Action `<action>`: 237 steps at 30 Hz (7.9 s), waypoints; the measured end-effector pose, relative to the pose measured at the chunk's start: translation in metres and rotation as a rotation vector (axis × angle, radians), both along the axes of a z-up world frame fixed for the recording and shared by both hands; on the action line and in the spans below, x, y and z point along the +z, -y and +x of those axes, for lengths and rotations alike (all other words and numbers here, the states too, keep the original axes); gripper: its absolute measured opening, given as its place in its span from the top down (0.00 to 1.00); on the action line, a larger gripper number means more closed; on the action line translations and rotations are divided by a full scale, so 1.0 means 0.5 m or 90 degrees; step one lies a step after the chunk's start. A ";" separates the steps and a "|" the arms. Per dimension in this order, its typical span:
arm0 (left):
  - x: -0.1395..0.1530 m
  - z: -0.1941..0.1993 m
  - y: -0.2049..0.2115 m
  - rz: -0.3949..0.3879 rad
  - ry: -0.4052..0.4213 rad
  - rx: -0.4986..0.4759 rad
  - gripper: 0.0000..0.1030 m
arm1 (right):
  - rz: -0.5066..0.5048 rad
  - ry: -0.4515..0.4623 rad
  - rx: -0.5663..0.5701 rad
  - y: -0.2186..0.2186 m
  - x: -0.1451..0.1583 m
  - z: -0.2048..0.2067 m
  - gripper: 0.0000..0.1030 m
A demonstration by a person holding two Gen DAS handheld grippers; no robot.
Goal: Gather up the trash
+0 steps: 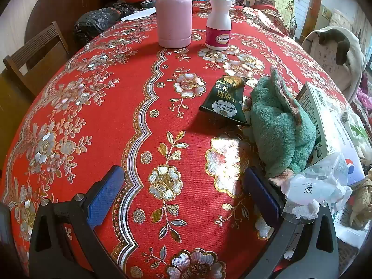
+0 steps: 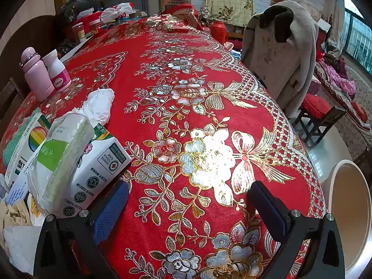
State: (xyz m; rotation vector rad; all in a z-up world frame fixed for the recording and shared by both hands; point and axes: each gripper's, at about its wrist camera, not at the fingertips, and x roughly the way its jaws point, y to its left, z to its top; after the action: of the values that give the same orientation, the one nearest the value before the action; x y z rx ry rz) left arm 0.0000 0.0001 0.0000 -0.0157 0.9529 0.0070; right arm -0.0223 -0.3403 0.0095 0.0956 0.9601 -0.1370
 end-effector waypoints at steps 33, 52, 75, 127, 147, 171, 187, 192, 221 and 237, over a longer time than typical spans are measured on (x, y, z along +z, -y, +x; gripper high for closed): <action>0.292 -0.220 0.129 -0.069 0.090 0.004 0.01 | 0.017 0.106 0.105 -0.035 0.275 -0.161 0.04; 0.333 -0.258 0.149 -0.060 0.129 0.007 0.01 | 0.034 0.192 0.110 -0.079 0.348 -0.209 0.04; 0.342 -0.264 0.141 -0.056 0.140 0.013 0.01 | 0.031 0.190 0.097 -0.088 0.357 -0.213 0.04; 0.328 -0.235 0.140 -0.044 0.130 0.006 0.01 | 0.027 0.133 0.111 -0.098 0.327 -0.172 0.04; 0.311 -0.234 0.139 -0.048 0.120 0.001 0.01 | 0.019 0.117 0.099 -0.101 0.318 -0.170 0.04; 0.248 -0.210 0.071 -0.056 0.047 -0.034 0.01 | 0.093 0.002 0.159 -0.115 0.235 -0.156 0.04; 0.195 -0.087 0.059 -0.084 -0.027 -0.094 0.09 | 0.130 -0.038 0.261 -0.219 0.178 -0.116 0.31; 0.184 -0.069 0.034 -0.095 -0.044 -0.089 0.09 | 0.141 -0.062 0.280 -0.252 0.148 -0.087 0.47; 0.101 -0.030 0.107 -0.118 -0.127 -0.213 0.83 | 0.210 -0.040 0.187 -0.192 0.178 -0.102 0.81; 0.244 -0.077 0.087 -0.175 -0.057 -0.147 0.89 | 0.226 0.006 0.266 -0.146 0.237 -0.119 0.81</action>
State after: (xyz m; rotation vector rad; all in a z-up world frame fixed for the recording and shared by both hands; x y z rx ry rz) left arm -0.0384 -0.0432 0.1221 -0.1602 1.0344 -0.3394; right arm -0.0816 -0.2673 0.1278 0.2188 0.9681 0.4196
